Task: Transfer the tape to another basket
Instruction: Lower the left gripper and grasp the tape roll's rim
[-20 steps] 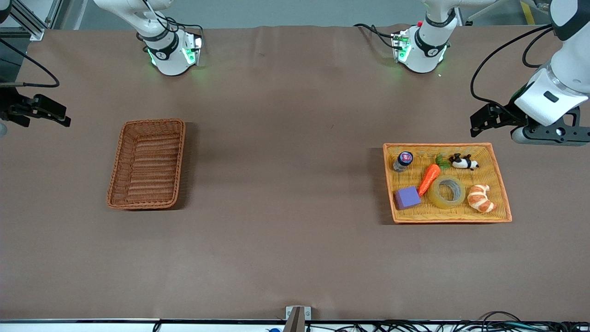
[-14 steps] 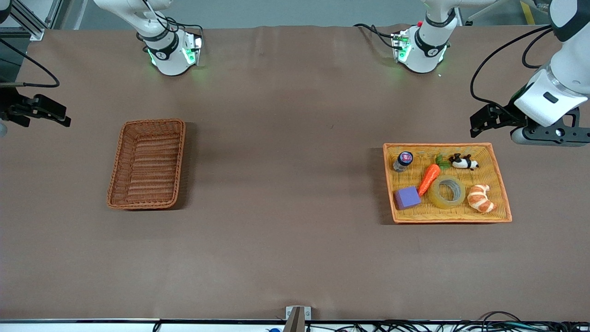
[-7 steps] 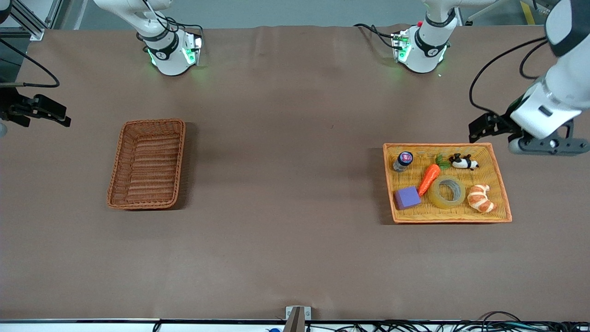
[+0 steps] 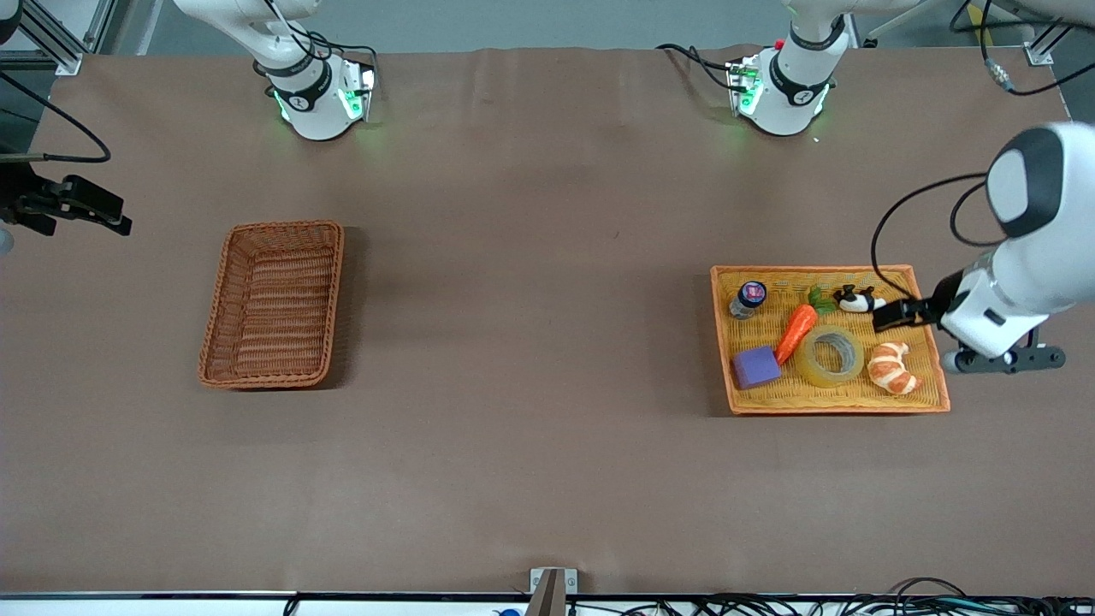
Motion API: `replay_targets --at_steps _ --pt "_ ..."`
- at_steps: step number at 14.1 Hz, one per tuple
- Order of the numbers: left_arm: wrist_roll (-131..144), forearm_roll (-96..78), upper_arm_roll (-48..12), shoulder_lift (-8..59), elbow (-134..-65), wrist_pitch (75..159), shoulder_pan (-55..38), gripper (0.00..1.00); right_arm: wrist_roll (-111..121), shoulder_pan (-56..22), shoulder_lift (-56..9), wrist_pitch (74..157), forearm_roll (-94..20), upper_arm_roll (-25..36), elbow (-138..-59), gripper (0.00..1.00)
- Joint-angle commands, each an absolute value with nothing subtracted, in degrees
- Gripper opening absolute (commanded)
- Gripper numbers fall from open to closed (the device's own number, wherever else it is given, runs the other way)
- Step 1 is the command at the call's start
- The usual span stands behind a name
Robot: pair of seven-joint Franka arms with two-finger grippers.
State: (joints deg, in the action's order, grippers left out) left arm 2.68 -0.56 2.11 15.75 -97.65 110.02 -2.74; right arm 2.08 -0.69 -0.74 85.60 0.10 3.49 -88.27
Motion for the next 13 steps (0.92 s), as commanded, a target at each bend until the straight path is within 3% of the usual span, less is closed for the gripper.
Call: replay_targets --at_steps 1,5,8,13 --pt "0.4 0.4 3.4 19.0 -99.1 114.2 -2.6 0.98 1.3 -0.4 0.1 86.0 -0.5 3.3 -89.3 1.00" --pt "0.3 0.4 3.6 23.0 -103.8 123.3 -1.8 0.97 1.2 -0.4 0.1 86.2 -1.0 3.3 -89.3 1.00" --pt "0.3 0.4 3.7 27.4 -104.2 125.6 -1.8 0.89 1.2 -0.4 0.1 86.4 -1.0 3.3 -89.3 1.00" --pt "0.3 0.4 3.8 29.0 -109.7 131.4 -1.8 0.86 1.2 -0.4 0.2 86.3 -1.0 3.3 -89.3 1.00"
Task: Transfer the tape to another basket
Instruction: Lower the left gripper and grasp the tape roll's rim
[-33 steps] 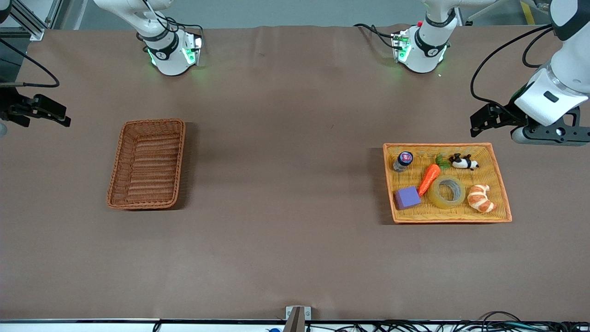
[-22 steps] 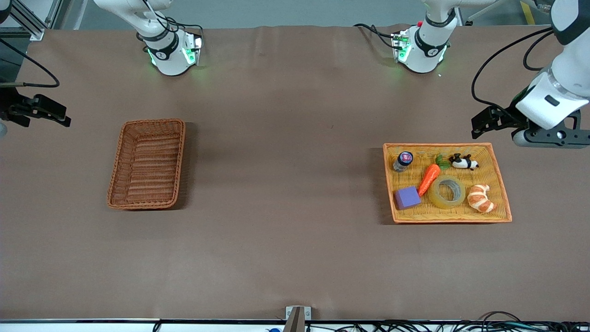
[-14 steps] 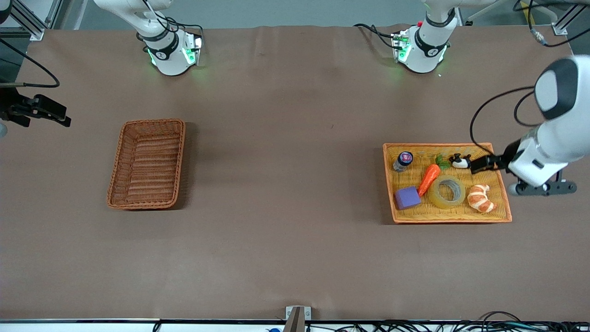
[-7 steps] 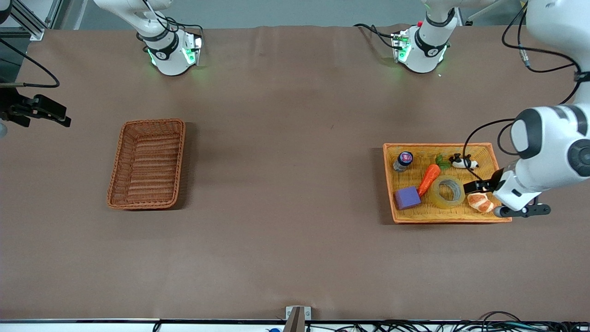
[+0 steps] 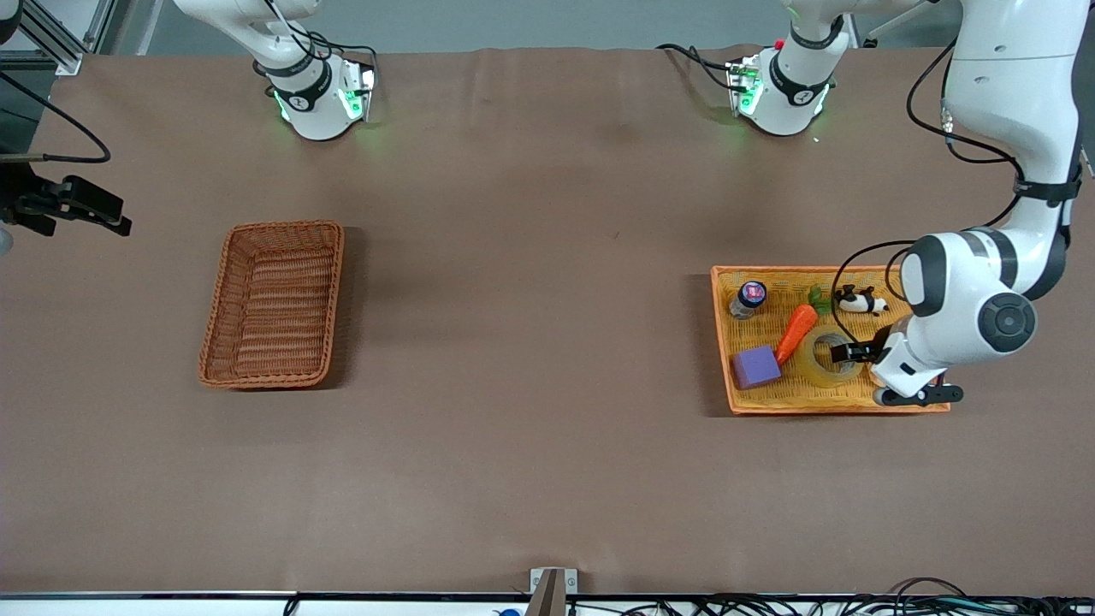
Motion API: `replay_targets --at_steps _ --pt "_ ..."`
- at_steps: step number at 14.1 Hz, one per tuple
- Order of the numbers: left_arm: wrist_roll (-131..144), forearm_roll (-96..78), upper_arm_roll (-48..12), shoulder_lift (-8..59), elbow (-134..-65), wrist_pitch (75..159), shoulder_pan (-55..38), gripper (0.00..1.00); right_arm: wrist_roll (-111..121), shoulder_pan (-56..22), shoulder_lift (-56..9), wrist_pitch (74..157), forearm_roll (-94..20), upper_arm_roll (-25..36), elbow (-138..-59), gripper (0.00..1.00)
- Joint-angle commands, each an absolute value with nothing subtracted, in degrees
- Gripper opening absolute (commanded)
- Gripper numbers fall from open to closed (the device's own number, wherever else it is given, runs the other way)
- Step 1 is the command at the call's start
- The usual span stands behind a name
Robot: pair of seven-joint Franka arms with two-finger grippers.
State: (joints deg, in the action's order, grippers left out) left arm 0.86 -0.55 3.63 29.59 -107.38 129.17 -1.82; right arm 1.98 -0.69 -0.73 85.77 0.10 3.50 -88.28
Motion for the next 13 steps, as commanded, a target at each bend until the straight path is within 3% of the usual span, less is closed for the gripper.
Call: replay_targets --at_steps 1,2,6,8,9,13 --pt "0.3 0.4 3.8 29.0 -110.0 131.7 -1.8 0.86 1.2 -0.4 0.2 86.3 -1.0 3.3 -89.3 1.00" --pt "0.3 0.4 3.8 29.2 -110.1 131.7 -1.8 0.85 1.2 -0.4 0.2 86.3 -1.1 3.3 -89.3 1.00" --pt "0.3 0.4 3.8 29.3 -111.1 131.7 -1.5 0.47 1.2 -0.5 0.1 86.7 -1.1 3.3 -89.3 1.00" --pt "0.4 0.4 3.8 29.0 -111.2 131.7 -1.5 0.15 1.2 -0.4 0.1 86.6 -1.1 3.3 -89.3 1.00" --pt "0.3 0.4 3.8 28.7 -111.2 131.6 -1.5 0.06 1.2 -0.4 0.1 86.6 -1.1 3.3 -89.3 1.00" --pt "1.1 0.4 3.6 22.6 -110.4 126.8 -1.7 0.00 1.2 -0.4 0.1 86.7 -1.1 3.3 -89.3 1.00"
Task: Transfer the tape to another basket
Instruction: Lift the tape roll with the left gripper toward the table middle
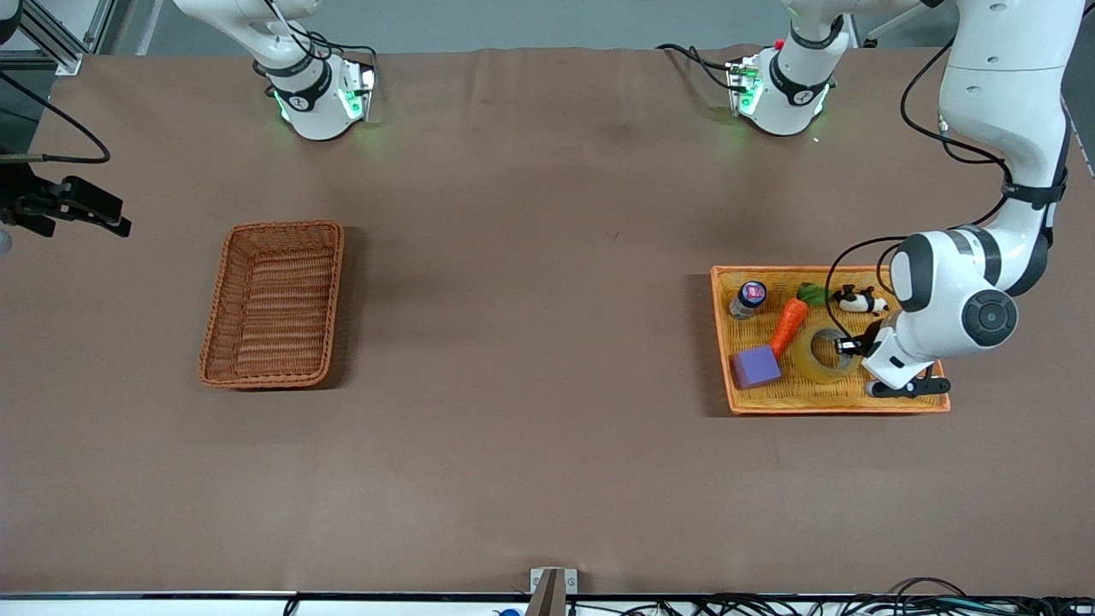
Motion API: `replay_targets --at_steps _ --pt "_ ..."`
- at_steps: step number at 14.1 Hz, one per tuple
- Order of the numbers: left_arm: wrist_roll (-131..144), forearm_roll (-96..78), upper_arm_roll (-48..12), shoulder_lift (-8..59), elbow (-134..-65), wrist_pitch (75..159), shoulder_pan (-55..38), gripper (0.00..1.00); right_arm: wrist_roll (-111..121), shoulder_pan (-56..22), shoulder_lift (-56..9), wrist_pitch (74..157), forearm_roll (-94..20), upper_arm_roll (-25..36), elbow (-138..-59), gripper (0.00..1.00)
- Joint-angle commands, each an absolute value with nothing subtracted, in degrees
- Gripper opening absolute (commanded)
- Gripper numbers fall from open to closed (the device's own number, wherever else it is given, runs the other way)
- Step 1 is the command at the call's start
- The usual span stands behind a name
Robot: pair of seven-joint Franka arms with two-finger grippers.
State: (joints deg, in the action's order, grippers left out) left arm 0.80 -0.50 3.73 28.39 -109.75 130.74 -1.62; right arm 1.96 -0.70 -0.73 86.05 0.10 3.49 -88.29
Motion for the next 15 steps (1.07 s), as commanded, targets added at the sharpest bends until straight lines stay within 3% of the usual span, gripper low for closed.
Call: replay_targets --at_steps 1,5,8,13,15 --pt "1.1 0.4 3.4 20.3 -109.7 124.4 -2.0 0.00 1.2 -0.4 0.1 86.7 -1.1 3.3 -89.3 1.00" --pt "3.4 0.5 -4.5 13.5 -108.6 118.5 -2.0 0.01 1.2 -0.4 0.1 86.7 -1.1 3.3 -89.3 1.00" --pt "8.5 1.1 -14.7 14.1 -105.2 116.2 -2.1 0.03 1.3 -0.5 -0.1 86.7 -1.1 3.3 -89.3 1.00" --pt "30.0 6.1 -32.5 23.2 -95.5 115.7 -3.3 0.03 1.3 -0.6 -0.1 86.7 -1.1 3.2 -89.3 1.00" --pt "39.2 11.5 -35.8 29.1 -89.1 113.7 -6.7 0.03 1.3 -0.6 -0.1 86.7 -1.1 3.2 -89.3 1.00"
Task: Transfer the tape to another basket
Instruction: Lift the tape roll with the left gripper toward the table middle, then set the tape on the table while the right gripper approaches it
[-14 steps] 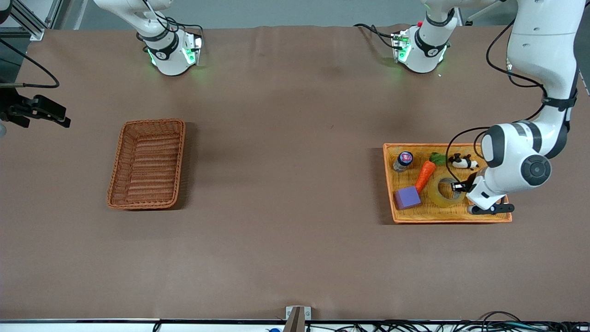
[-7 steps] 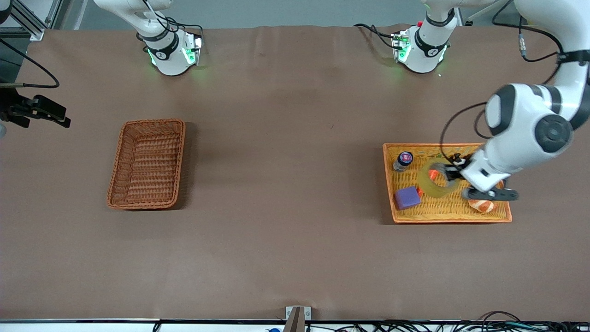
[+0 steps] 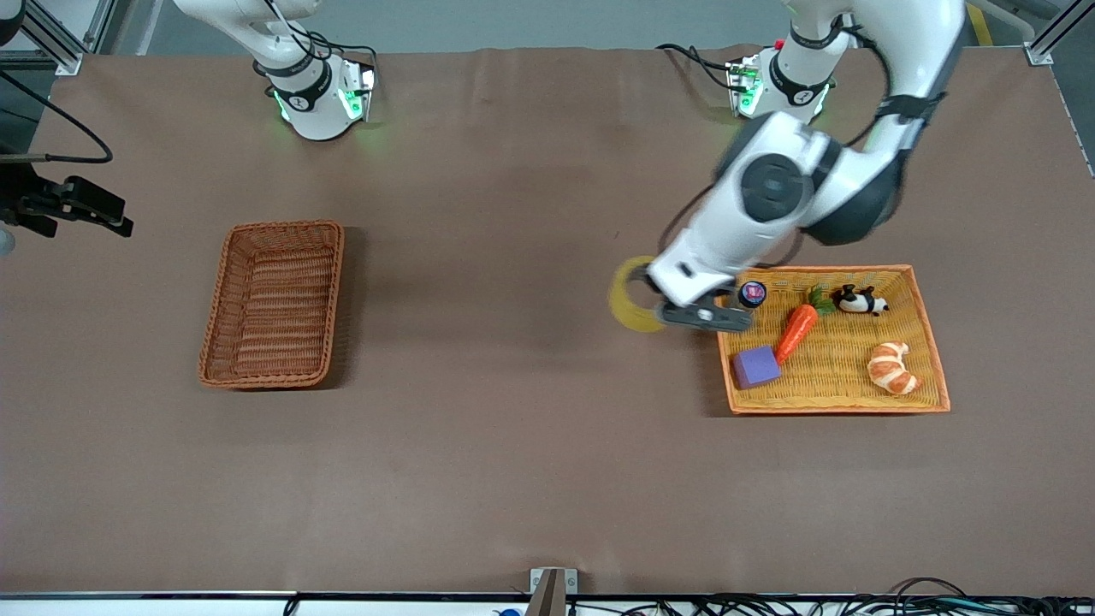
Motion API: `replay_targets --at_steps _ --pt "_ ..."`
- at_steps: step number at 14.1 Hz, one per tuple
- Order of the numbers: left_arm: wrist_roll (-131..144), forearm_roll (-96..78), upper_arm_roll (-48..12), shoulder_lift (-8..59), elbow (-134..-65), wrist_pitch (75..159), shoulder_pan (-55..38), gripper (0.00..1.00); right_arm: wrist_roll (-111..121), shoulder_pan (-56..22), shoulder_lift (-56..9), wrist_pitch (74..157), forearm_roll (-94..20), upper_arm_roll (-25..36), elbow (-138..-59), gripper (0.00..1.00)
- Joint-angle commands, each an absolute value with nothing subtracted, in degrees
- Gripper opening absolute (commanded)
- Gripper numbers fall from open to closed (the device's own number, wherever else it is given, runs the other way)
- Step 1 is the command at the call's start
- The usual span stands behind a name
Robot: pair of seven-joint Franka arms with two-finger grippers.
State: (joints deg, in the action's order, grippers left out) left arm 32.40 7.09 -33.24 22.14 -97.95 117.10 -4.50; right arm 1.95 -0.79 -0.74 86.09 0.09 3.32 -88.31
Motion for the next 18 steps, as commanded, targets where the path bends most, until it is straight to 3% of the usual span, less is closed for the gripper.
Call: replay_targets --at_steps 1,4,7,10,12,18 --pt "43.2 13.7 -36.3 32.9 -85.0 112.2 -9.8 0.04 1.3 -0.6 -0.1 86.7 -1.1 3.2 -89.3 1.00" --pt "48.6 16.1 -35.7 43.7 -72.6 111.4 -19.9 0.04 1.3 -0.6 -0.1 86.7 -1.1 3.2 -89.3 1.00" --pt "51.6 18.1 -33.1 49.9 -66.5 115.6 -25.6 0.06 1.3 -0.6 -0.2 86.8 -1.1 3.2 -89.4 1.00" --pt "51.2 18.0 -27.5 55.3 -64.4 123.6 -30.5 0.06 1.3 -1.1 -0.4 89.3 -1.1 3.1 -91.0 1.00" --pt "51.7 17.8 -27.4 56.7 -64.2 128.3 -30.6 0.06 1.3 -1.8 -0.4 91.0 -1.1 3.1 -92.4 1.00" --pt "51.2 17.7 -27.2 58.6 -65.5 128.8 -32.0 0.27 0.6 -2.9 -4.8 98.6 -0.4 -1.7 -95.2 1.00"
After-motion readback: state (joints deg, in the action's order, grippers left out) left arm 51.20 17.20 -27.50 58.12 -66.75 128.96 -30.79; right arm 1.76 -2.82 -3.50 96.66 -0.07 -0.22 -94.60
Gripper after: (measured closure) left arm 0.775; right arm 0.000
